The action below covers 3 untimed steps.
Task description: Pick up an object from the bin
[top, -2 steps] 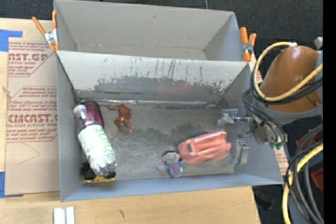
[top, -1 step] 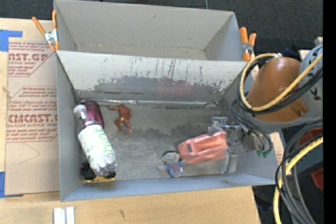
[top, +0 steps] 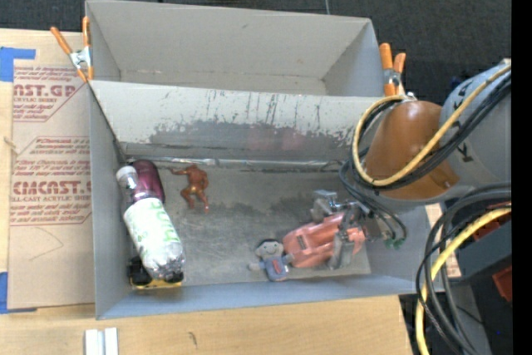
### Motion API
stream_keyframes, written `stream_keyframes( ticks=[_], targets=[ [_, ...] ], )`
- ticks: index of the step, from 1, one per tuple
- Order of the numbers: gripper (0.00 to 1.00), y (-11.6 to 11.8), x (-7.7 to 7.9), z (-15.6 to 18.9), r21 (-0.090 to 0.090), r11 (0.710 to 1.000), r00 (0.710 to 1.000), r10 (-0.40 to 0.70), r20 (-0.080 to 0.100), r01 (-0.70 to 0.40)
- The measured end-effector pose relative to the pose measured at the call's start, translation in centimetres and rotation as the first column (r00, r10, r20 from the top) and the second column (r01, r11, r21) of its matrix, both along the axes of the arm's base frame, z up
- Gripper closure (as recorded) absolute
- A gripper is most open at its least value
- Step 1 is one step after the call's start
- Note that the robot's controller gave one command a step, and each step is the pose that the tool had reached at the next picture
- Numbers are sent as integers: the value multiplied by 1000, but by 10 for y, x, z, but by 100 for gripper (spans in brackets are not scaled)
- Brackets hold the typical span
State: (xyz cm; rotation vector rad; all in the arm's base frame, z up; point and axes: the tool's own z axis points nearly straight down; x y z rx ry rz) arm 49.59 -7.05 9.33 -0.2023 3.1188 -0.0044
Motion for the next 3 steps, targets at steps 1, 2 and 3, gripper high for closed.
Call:
stream_keyframes(
  ticks=[1, 2, 3],
  targets=[
    [100, 0, 0, 0, 0, 1000, 1000, 0, 0, 0],
    [100, 26, 20, 97, 2, 1000, 1000, 4, -14, -4],
    [0, 26, 20, 97, 2, 1000, 1000, 4, -14, -4]
  ],
)
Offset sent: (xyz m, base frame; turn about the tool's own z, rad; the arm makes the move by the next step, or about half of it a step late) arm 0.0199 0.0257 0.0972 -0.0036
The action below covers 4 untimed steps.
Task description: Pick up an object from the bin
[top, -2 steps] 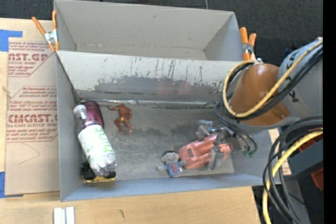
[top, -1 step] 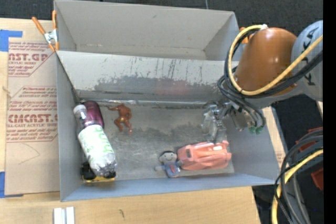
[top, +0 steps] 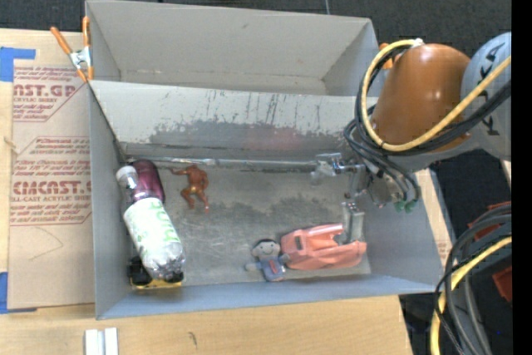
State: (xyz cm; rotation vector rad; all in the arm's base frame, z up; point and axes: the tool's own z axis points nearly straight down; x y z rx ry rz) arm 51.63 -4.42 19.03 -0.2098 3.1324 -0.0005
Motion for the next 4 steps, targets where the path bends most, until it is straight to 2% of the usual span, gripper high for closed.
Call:
stream_keyframes(
  ticks=[1, 2, 3, 4],
  targets=[
    [0, 0, 0, 0, 0, 1000, 1000, 0, 0, 0],
    [0, -6, -9, -47, 0, 1000, 1000, -9, 7, 9],
    [0, -20, -22, -101, 0, 997, 997, 74, 0, -74],
    [100, -8, -20, -119, -2, 999, 999, 35, -6, -35]
  ],
)
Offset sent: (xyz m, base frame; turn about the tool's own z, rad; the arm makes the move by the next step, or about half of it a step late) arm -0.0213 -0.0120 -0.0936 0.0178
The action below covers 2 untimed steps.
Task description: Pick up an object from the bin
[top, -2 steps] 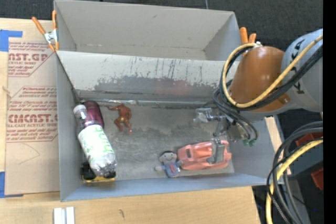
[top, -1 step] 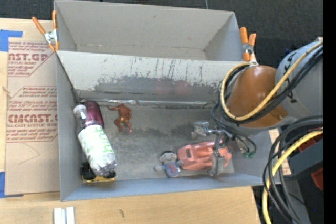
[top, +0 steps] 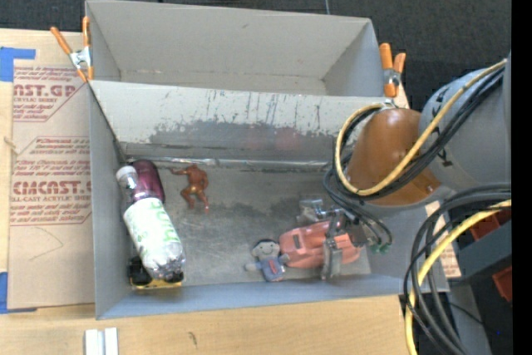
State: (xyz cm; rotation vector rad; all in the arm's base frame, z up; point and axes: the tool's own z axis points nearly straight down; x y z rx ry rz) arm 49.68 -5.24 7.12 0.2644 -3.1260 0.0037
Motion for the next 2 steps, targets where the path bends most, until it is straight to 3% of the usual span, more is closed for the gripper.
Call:
stream_keyframes(
  ticks=[1, 2],
  targets=[
    [100, 0, 0, 0, 0, 1000, 1000, 0, 0, 0],
    [100, -12, 33, 78, 4, 1000, 1000, 14, -2, -14]
  ],
)
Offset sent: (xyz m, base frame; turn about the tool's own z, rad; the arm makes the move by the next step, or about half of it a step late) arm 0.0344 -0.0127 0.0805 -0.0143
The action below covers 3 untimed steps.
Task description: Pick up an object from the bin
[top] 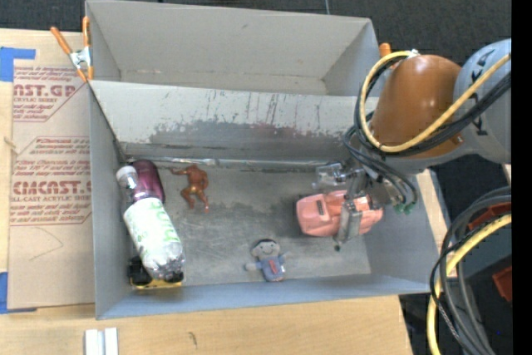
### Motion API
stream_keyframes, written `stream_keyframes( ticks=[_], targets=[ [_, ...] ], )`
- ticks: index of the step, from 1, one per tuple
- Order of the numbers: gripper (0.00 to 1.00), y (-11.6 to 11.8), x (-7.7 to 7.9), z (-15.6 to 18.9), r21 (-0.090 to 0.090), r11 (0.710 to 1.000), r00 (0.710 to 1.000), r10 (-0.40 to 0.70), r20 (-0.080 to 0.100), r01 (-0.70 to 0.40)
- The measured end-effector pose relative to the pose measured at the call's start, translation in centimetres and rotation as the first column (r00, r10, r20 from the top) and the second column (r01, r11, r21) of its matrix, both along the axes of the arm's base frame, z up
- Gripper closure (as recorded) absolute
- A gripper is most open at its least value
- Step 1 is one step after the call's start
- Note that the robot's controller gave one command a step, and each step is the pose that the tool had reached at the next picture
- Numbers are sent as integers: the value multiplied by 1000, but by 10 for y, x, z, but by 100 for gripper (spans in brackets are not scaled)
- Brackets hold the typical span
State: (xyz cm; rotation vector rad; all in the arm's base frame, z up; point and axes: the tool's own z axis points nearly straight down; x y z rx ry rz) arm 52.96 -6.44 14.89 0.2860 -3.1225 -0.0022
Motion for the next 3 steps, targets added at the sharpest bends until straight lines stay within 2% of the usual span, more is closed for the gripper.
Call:
stream_keyframes(
  ticks=[1, 2, 3],
  targets=[
    [100, 0, 0, 0, 0, 1000, 1000, 0, 0, 0],
    [100, 9, 0, 46, 0, 1000, 1000, -7, -5, 7],
    [100, 11, 1, 67, 0, 1000, 1000, -5, 6, 5]
  ],
)
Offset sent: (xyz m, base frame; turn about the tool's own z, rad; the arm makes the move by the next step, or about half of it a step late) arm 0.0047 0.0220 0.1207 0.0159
